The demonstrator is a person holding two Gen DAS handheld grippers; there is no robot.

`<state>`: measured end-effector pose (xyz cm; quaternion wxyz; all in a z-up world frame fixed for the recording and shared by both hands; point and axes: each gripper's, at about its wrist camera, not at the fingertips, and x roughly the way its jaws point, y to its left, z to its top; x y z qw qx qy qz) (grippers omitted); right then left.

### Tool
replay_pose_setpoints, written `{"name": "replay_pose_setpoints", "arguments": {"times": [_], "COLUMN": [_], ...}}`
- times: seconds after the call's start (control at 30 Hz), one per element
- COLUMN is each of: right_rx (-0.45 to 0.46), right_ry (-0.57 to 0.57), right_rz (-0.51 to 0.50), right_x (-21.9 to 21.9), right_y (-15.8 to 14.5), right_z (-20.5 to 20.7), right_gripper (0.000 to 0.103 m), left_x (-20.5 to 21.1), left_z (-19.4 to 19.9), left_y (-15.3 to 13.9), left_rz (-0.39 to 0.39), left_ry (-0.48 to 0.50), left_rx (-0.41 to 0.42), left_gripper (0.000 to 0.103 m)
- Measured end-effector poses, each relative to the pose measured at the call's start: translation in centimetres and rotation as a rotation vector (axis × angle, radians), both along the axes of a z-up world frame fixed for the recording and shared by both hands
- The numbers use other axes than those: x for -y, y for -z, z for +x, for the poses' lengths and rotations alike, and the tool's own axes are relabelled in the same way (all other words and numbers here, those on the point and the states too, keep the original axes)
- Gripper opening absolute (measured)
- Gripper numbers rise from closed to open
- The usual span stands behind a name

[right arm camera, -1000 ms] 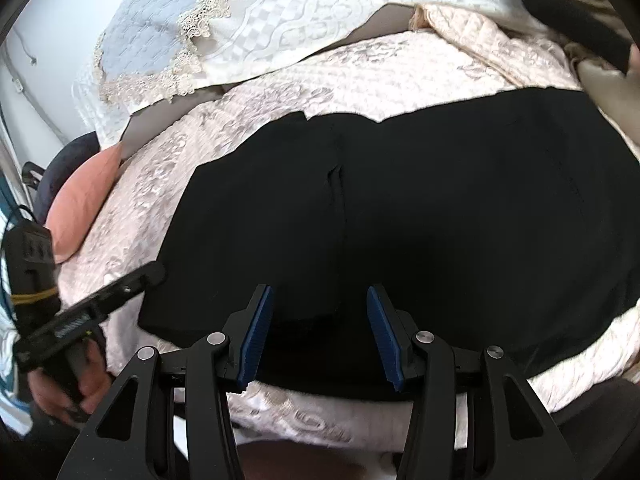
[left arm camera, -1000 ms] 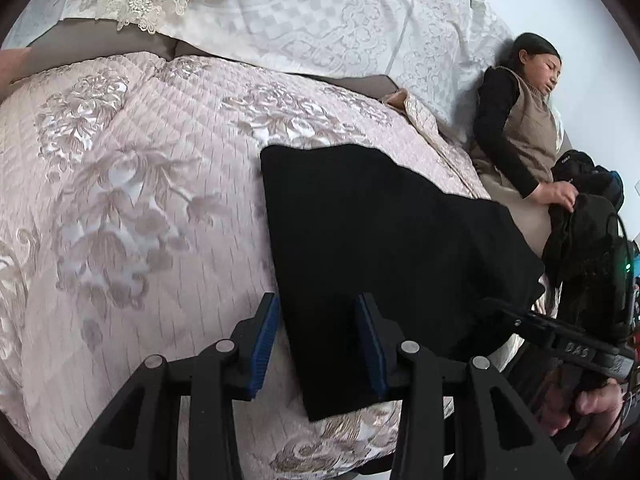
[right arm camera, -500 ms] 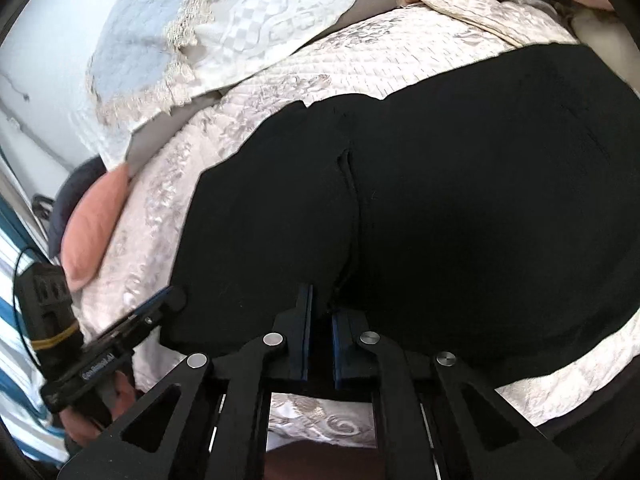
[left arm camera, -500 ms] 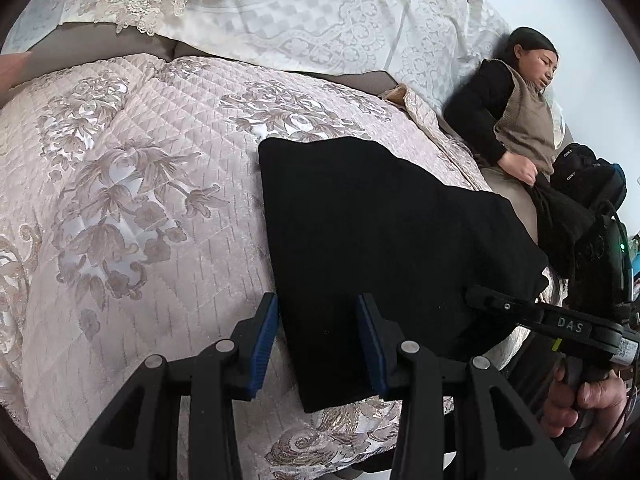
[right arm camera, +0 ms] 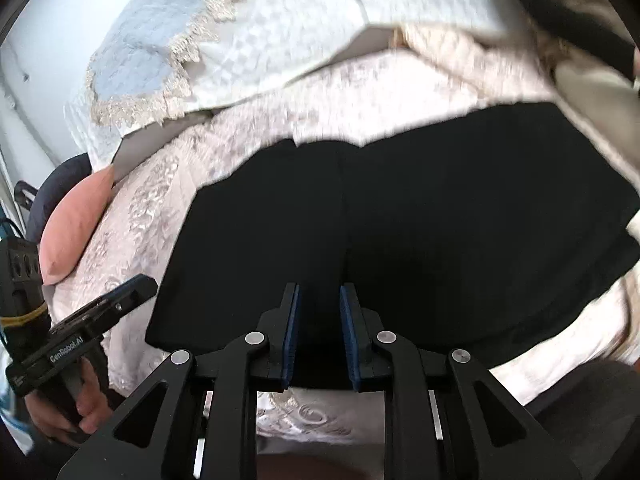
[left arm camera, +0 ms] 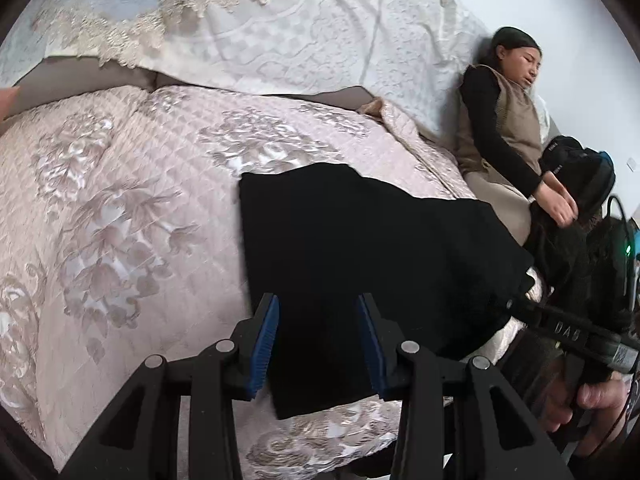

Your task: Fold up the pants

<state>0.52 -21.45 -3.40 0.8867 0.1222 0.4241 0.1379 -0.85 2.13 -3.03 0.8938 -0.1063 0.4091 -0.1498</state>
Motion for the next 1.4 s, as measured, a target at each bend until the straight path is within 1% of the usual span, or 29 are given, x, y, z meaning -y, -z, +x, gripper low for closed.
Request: {"name": "replay_pose_setpoints", "arguments": {"times": [0.07,0.13,0.2,0.23,0.27,0.3,0.33,0.4,0.53,0.6,0.67,0.77,0.83,0.87,0.9,0.97,1.0,1.03,1.13,1.4], "right_rx": [0.02,0.04,0.016,-0.007,-0.049,-0.094,-0.081,-0.08,-0.036,-0.013,-0.008,-0.097,-0.085,-0.075,-0.059,-0.043,-0.044,-0.043,-0.029,-0.031], "right_ry": [0.001,-0.025,-0.067,-0.081,-0.093,-0.082,-0.073,-0.071,-0.055,-0.031,-0.002,0.051,0.062,0.07,0.081,0.093,0.097,0.102,0.139,0.221], "right_rz": [0.02,0.052,0.039,0.029,0.014,0.006,0.021,0.026,-0.032,-0.021,-0.013,-0.034,0.017,0.004,-0.022,-0.047,-0.049,-0.058,-0.113,-0.132], "right_x": [0.3,0.0,-0.9,-1.3,-1.7,-1.7,-1.4,-1.0,-0.3,0.3,0.9,2.0,3.0,3.2,3.4,4.0,4.3,4.5,5.4,8.9], "right_y": [-0.4,-0.5,0.3,1.0,2.0,3.1,3.0,2.5,1.5,1.0,1.1,2.7,2.3,1.9,1.5,0.8,0.7,0.5,0.0,-0.5], "right_z": [-0.2,-0.5,-0.5,-0.4,-0.1,0.2,0.2,0.3,-0.1,-0.3,-0.2,0.7,0.4,0.3,0.1,-0.1,-0.2,-0.2,-0.6,-0.6], "right_gripper": [0.021,0.021,0.02,0.02,0.019,0.012,0.012,0.013,0.014,0.016,0.018,0.018,0.019,0.019,0.02,0.031,0.04,0.042,0.042,0.042], "left_x": [0.6,1.3,1.8,2.0,2.3,2.5,2.6,2.4,1.8,1.8,2.1,2.8,3.0,3.0,3.0,2.9,2.9,2.9,2.7,2.4], "left_z": [0.1,0.4,0.5,0.5,0.3,0.2,0.2,0.1,0.1,0.1,0.4,0.9,0.7,0.6,0.6,0.6,0.6,0.6,0.5,1.1], "left_y": [0.3,1.1,2.1,2.4,2.5,2.4,2.2,2.0,1.3,0.8,0.9,1.9,1.7,1.5,1.3,0.9,0.7,0.5,0.1,0.1], "left_rz": [0.002,0.017,0.036,0.055,0.07,0.085,0.094,0.079,0.059,0.052,0.063,0.093,0.11,0.114,0.114,0.124,0.133,0.146,0.157,0.164], "left_ry": [0.021,0.034,0.037,0.036,0.039,0.042,0.046,0.047,0.025,0.017,0.023,0.039,0.044,0.045,0.042,0.029,0.023,0.016,0.002,-0.015], "left_rx": [-0.008,-0.029,-0.053,-0.057,-0.048,-0.042,-0.042,-0.051,-0.044,-0.028,-0.02,-0.059,-0.05,-0.042,-0.038,-0.036,-0.032,-0.026,-0.023,-0.038], "left_gripper": [0.043,0.043,0.043,0.043,0.043,0.043,0.043,0.043,0.043,0.043,0.043,0.043,0.043,0.043,0.043,0.043,0.043,0.043,0.043,0.043]}}
